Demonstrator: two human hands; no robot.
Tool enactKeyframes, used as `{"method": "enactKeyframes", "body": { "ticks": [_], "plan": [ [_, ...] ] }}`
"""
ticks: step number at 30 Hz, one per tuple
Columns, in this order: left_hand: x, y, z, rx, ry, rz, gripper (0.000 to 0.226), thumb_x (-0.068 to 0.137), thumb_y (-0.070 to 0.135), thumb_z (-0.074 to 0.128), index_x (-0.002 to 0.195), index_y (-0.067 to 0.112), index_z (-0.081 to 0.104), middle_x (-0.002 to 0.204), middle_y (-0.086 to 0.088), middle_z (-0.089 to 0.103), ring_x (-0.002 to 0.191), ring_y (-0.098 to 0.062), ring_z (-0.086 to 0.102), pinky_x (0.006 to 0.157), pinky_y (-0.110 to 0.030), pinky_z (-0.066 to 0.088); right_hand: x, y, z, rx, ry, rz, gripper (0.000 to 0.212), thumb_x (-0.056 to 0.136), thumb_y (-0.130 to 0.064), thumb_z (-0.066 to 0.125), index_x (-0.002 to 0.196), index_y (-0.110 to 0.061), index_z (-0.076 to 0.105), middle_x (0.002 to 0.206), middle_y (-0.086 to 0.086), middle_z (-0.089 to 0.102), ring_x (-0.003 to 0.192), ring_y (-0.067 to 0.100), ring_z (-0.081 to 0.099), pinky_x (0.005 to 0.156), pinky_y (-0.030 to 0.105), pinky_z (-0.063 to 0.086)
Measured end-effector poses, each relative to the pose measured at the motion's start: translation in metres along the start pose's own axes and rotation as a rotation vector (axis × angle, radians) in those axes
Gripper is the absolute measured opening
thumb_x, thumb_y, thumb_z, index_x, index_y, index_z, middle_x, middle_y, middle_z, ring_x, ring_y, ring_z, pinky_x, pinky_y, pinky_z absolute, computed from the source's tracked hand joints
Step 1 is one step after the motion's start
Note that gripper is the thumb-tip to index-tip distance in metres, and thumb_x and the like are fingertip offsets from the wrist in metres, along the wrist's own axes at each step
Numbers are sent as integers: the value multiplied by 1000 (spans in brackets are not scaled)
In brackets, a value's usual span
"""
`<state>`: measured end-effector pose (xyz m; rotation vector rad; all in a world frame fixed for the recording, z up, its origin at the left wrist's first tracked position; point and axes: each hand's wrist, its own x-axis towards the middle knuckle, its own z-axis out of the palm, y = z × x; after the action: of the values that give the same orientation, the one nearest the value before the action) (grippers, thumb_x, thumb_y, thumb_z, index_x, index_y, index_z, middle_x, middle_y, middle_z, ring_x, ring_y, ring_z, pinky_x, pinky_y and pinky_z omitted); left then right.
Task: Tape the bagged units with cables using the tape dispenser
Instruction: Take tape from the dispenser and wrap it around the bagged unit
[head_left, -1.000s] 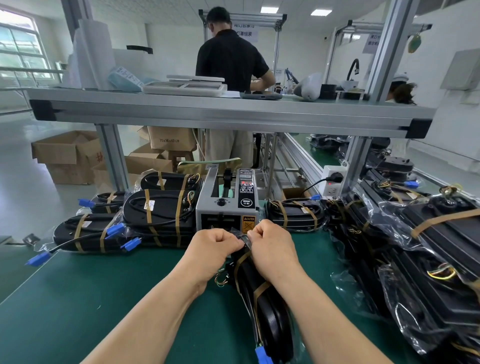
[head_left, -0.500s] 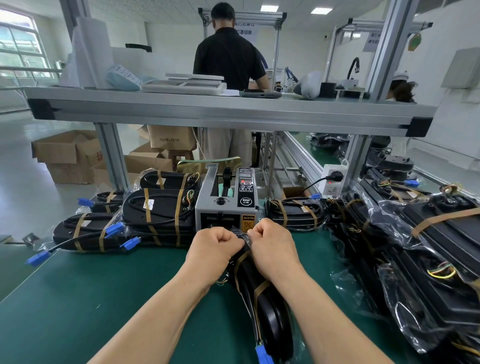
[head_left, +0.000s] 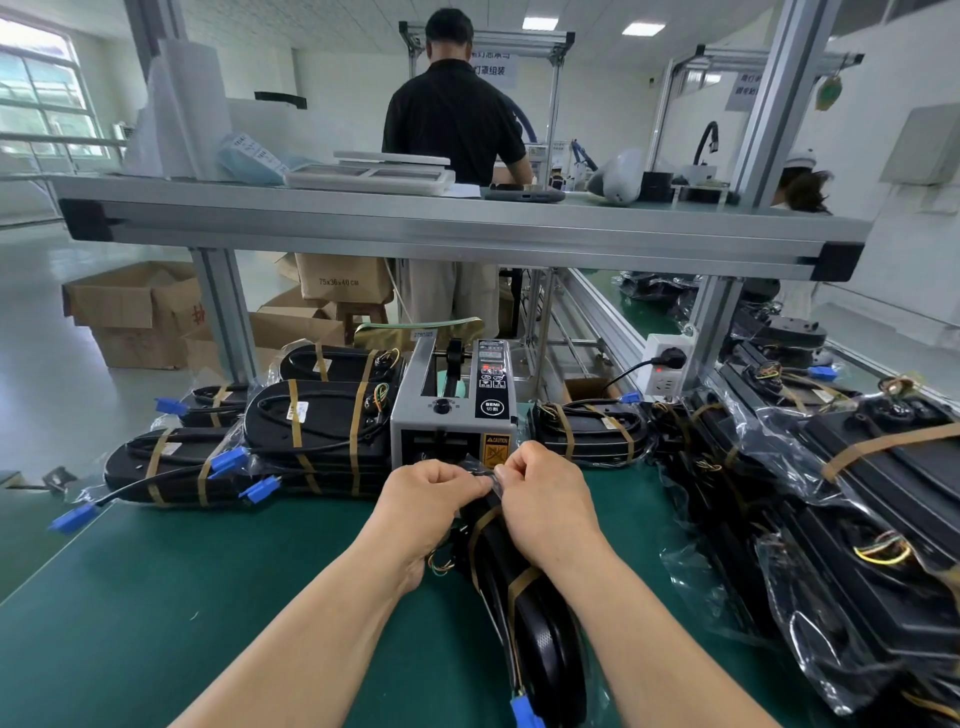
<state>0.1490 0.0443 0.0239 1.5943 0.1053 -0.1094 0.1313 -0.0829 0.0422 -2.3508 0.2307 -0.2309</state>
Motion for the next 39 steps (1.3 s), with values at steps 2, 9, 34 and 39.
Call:
{"method": "enactKeyframes", "body": {
  "ticks": [2,9,34,39],
  "plan": [
    [2,0,1,-61,22,-59,18,84,21,77,72,11,68,42,7,49,35,-6,35,37,-17,30,0,0,0,-2,2,-3,27,101,-30,52,75,-27,49,84,-7,57,76,13,52,70,32,41],
    [7,-7,-4,-65,-40,-36,25,83,25,79,61,17,71,49,1,50,38,-8,34,37,-16,30,1,4,0,30,14,-10,27,101,-30,52,75,-24,50,84,-3,60,76,17,54,69,33,44],
    [-32,-14,-23,3,146,31,24,94,15,58,83,26,77,62,11,62,59,-6,54,59,-24,42,0,0,-14,-157,-328,97,52,85,-67,59,75,-16,56,79,0,57,72,15,55,59,28,41],
    [-53,-2,-44,184,190,294,13,88,35,67,81,45,72,80,24,68,71,5,59,73,-24,48,-25,11,-50,322,-415,-38,48,69,-49,68,95,-9,72,86,1,73,81,17,66,77,30,51]
  ]
}}
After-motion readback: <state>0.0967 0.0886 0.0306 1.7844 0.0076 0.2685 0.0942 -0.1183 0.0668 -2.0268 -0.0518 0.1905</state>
